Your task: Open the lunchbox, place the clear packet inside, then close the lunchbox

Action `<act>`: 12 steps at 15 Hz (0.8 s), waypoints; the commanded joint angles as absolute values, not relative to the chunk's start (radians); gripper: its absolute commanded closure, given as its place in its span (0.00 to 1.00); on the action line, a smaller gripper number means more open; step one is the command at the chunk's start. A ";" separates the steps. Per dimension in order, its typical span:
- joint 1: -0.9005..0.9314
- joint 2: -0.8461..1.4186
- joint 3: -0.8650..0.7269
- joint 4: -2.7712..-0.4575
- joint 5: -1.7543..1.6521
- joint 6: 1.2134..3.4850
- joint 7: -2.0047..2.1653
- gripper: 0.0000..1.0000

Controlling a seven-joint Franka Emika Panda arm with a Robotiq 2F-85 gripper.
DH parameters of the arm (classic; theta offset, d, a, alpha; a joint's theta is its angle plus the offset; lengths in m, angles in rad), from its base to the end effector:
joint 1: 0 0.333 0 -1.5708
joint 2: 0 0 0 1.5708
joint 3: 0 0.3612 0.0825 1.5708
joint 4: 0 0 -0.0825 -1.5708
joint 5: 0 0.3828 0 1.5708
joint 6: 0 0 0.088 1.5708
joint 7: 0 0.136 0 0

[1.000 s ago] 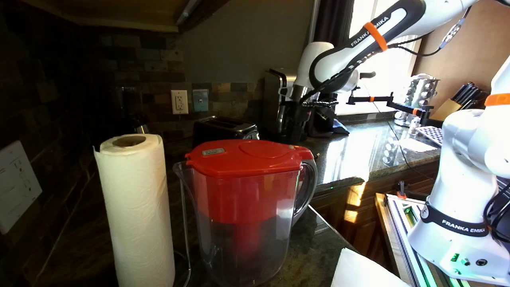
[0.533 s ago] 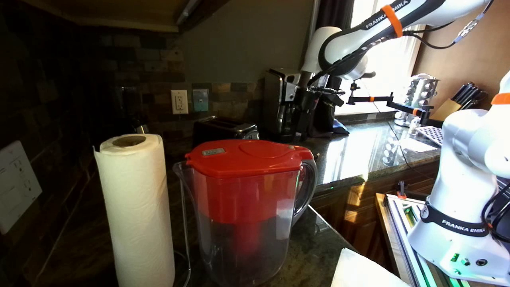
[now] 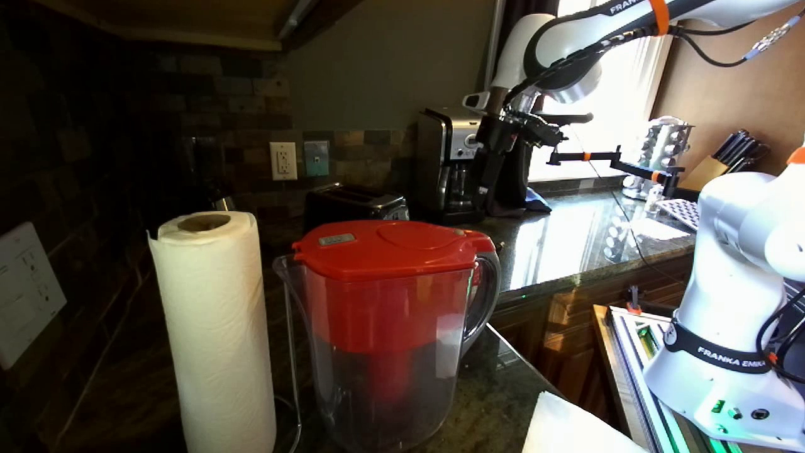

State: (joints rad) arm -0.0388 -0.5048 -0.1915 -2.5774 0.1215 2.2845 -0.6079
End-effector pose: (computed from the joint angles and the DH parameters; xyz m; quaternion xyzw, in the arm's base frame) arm 0.3790 -0.0859 0.4600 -0.9777 -0.1584 -0.1296 0.0480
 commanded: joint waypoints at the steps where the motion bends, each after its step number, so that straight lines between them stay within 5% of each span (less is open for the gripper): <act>1: -0.031 -0.570 -0.207 -2.595 0.097 2.236 -0.604 0.00; 12: -0.024 -0.662 -0.213 -2.590 0.108 2.135 -0.586 0.00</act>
